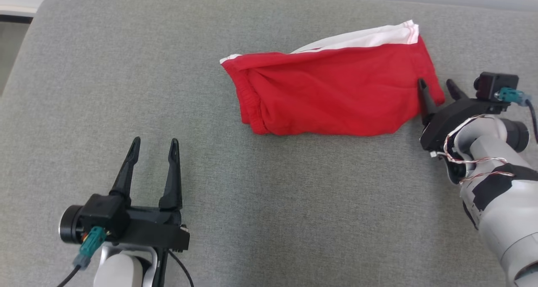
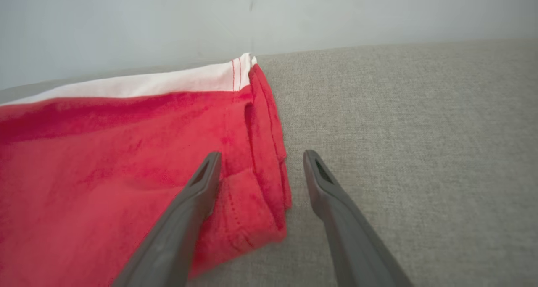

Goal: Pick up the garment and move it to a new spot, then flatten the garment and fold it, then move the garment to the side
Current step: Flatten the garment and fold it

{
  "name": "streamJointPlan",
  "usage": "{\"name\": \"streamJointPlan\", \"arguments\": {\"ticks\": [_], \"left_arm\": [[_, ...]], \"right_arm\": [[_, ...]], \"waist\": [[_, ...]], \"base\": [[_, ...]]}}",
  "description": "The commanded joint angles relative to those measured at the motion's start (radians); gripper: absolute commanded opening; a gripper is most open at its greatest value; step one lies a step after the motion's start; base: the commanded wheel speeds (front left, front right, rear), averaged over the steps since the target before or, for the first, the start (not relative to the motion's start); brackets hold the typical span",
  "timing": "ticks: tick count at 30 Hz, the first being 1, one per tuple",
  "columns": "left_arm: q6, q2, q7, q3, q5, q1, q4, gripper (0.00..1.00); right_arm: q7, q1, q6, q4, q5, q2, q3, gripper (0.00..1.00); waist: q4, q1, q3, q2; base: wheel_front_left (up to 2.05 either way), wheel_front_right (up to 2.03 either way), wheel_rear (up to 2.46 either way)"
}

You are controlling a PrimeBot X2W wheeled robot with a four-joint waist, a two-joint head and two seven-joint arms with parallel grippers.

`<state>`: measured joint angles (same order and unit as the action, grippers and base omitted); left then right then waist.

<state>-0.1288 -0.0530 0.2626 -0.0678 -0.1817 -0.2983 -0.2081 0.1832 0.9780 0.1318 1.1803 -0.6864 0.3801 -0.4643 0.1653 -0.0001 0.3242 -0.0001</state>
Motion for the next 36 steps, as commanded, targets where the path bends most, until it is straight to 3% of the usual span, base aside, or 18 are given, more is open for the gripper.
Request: {"name": "streamJointPlan", "arguments": {"ticks": [1,3,4,5,11,16,28,35,36], "left_arm": [[0.002,0.003,0.003,0.002,-0.002,0.017,0.008,1.0],[0.002,0.003,0.003,0.004,-0.007,0.025,0.015,1.0],[0.004,0.003,0.003,0.001,-0.012,0.029,0.016,1.0],[0.005,0.003,0.003,-0.002,-0.018,0.031,0.017,1.0],[0.02,0.003,0.003,-0.004,-0.028,0.046,0.007,1.0],[0.019,0.003,0.003,0.012,-0.019,0.079,0.0,1.0],[0.009,0.003,0.003,0.04,0.005,0.159,0.008,1.0],[0.007,0.003,0.003,0.045,0.014,0.184,0.023,1.0],[0.006,0.003,0.003,0.047,0.015,0.188,0.027,1.0]], "right_arm": [[-0.005,-0.001,-0.003,0.013,0.0,-0.011,-0.006,1.0],[-0.014,0.006,-0.003,0.029,-0.005,-0.021,-0.005,1.0],[-0.018,0.007,-0.003,0.037,-0.007,-0.024,-0.006,0.45],[-0.017,0.007,-0.003,0.041,-0.011,-0.027,-0.005,0.01],[0.007,-0.014,-0.003,0.019,-0.046,-0.044,-0.004,0.0],[0.029,-0.082,-0.003,-0.082,-0.097,-0.05,-0.029,0.0],[0.039,-0.386,-0.003,-0.379,-0.279,0.045,-0.04,0.0],[0.015,-0.532,-0.003,-0.46,-0.308,0.08,-0.013,0.0],[0.003,-0.55,-0.003,-0.462,-0.303,0.085,-0.009,0.13]], "waist": [[0.005,0.0001,0.004,0.0001],[0.009,0.0001,0.006,0.0001],[0.011,0.0001,0.006,0.0001],[0.012,0.0001,0.006,0.0001],[0.001,0.0001,-0.03,0.0001],[-0.031,0.0001,-0.084,0.0001],[-0.107,0.0001,-0.173,0.0001],[-0.133,0.0001,-0.194,0.0001],[-0.138,0.0001,-0.196,0.0001]], "base": [[0.0,0.0,0.0],[0.0,0.0,0.0],[0.0,0.0,0.0],[0.0,0.0,0.0],[0.0,0.0,0.0],[0.0,0.0,0.0],[0.0,0.0,0.0],[0.0,0.0,0.0],[0.0,0.0,0.0]]}}
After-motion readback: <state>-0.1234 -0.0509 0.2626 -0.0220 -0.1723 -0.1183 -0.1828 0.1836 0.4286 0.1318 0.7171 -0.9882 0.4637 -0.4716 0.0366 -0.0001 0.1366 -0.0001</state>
